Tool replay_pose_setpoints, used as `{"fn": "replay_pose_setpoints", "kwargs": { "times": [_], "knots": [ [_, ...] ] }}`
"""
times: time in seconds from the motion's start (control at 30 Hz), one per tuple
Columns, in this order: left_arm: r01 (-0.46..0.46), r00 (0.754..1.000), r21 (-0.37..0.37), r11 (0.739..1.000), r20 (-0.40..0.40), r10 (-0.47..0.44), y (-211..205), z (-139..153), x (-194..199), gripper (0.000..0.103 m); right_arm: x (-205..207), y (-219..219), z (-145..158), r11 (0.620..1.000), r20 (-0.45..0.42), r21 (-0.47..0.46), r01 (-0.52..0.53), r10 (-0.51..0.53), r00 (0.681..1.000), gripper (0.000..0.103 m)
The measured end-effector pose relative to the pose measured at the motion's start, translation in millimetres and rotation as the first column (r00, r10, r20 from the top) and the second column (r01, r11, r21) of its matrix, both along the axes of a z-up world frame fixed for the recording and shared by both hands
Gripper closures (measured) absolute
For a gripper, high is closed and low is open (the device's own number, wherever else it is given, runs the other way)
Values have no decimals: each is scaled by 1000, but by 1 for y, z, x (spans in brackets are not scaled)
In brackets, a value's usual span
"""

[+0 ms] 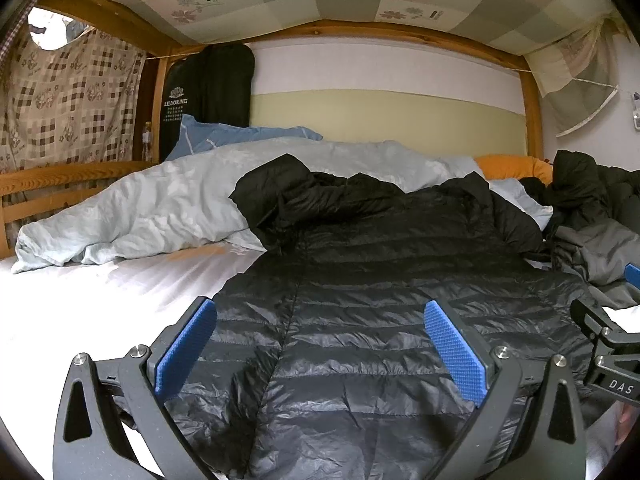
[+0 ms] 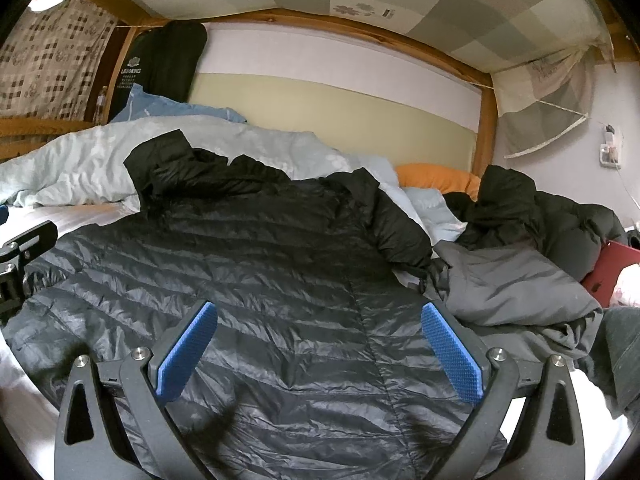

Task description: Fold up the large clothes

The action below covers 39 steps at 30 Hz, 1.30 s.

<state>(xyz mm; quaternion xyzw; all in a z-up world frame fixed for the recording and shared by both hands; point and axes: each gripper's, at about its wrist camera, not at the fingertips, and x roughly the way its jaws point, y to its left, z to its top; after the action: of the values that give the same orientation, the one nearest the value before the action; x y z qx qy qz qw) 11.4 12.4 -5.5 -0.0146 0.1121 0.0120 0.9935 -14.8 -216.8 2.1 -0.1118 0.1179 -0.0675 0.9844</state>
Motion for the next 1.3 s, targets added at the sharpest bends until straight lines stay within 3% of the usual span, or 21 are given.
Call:
{"fn": "replay_pose_setpoints", "kwargs": {
  "times": [0.8, 1.0, 1.3],
  "knots": [
    [-6, 1000, 19, 1000, 18, 6, -5, 1, -5, 0, 3, -1, -1, 1000, -10, 18, 5, -5, 1000, 0],
    [-6, 997, 130, 992, 83, -5, -26, 3, -19, 0, 1, -4, -1, 1000, -2, 26, 10, -10, 1000, 0],
    [4, 992, 360, 933, 117, -49, -72, -2, -28, 0, 0, -6, -1, 999, 1, 31, 13, -14, 1000, 0]
  ]
}}
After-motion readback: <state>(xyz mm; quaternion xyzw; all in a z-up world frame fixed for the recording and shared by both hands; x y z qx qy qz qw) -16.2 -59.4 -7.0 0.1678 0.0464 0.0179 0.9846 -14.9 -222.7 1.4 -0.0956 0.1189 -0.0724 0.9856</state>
